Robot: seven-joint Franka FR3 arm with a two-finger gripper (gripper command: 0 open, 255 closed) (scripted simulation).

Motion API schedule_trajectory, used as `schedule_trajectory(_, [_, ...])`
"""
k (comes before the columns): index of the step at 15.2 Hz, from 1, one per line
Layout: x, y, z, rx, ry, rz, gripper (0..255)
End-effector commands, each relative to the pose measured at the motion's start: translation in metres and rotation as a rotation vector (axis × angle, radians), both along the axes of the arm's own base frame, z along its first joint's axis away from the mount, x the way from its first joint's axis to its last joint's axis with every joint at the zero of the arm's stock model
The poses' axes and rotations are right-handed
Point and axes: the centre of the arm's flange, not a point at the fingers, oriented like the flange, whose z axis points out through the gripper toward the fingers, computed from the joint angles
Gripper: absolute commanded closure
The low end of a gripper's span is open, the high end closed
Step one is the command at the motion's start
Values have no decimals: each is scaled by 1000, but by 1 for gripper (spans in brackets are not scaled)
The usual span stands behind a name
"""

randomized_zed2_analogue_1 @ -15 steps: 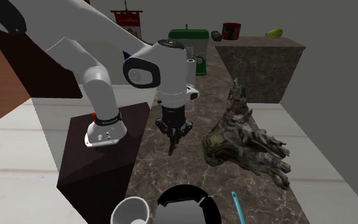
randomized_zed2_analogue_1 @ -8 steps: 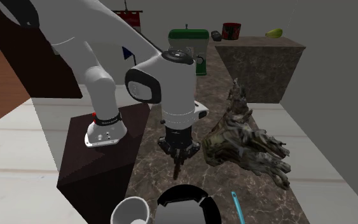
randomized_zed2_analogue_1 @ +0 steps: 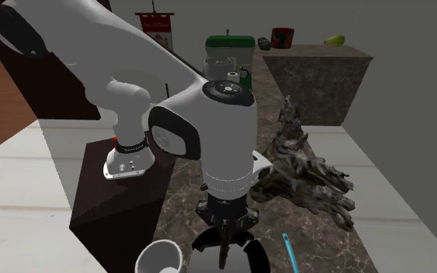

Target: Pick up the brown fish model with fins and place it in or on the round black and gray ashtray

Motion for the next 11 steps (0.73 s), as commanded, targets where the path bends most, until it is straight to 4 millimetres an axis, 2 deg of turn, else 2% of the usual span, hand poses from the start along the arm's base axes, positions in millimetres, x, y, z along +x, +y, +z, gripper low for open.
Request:
schedule_trajectory(1, [-6,-27,-2,1,5,0,255])
schedule_trajectory(2, [-8,-35,-2,1,5,0,255])
schedule_trajectory(11, [-8,-35,-49,1,5,0,255])
